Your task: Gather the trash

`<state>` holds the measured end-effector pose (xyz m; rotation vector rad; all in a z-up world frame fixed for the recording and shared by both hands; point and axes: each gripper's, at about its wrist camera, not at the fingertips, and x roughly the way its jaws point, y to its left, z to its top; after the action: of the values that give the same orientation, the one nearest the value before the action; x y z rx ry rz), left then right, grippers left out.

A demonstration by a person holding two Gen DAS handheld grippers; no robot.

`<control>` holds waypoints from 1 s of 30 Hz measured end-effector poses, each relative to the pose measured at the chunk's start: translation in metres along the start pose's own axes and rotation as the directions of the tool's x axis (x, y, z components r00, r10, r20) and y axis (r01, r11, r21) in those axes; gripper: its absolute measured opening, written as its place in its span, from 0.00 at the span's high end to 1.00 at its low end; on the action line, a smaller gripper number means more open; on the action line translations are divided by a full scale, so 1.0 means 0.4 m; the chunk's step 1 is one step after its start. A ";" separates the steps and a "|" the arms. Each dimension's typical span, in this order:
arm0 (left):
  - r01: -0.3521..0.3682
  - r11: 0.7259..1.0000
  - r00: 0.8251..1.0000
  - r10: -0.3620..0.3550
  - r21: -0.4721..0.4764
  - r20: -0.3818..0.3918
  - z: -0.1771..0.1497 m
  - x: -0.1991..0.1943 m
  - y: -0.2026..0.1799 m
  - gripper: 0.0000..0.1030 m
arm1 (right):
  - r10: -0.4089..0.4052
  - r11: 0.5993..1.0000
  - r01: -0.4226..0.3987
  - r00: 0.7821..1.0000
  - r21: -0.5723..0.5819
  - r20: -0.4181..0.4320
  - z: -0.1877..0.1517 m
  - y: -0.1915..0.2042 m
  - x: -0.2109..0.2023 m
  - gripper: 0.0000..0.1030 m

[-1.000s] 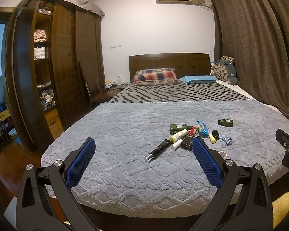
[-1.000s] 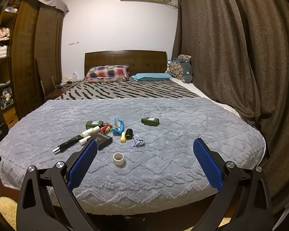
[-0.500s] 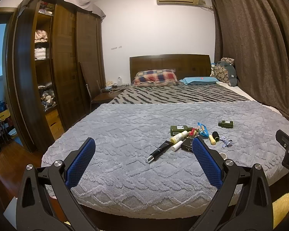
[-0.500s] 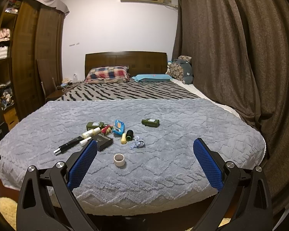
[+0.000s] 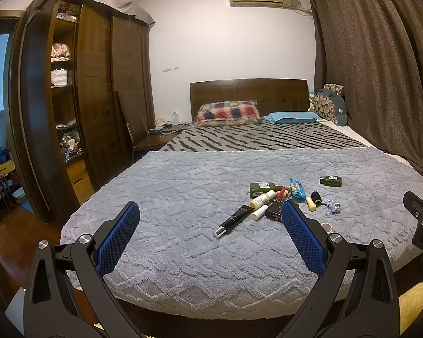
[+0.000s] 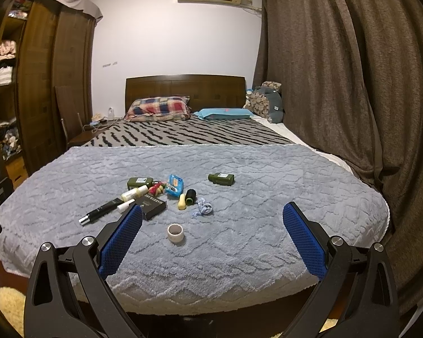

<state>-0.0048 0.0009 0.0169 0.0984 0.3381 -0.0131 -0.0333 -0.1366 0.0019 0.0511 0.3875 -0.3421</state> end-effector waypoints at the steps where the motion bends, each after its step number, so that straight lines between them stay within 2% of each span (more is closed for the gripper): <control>1: 0.000 1.000 1.000 0.000 0.001 -0.001 0.000 0.000 0.000 0.08 | 0.000 1.000 0.000 1.000 0.000 0.000 -0.001 0.000 0.000 0.03; 19: 0.000 1.000 1.000 0.000 0.002 -0.004 -0.011 0.008 0.001 0.08 | 0.000 1.000 0.000 1.000 0.001 -0.001 -0.001 -0.001 0.001 0.03; 30: 0.011 1.000 0.999 -0.010 0.006 -0.051 -0.056 0.069 0.001 0.08 | 0.009 1.000 -0.009 0.999 0.008 -0.048 -0.036 -0.001 0.056 0.03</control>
<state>0.0136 0.0034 -0.0134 0.1031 0.3896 -0.0222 -0.0193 -0.1423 -0.0198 0.0686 0.4331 -0.3341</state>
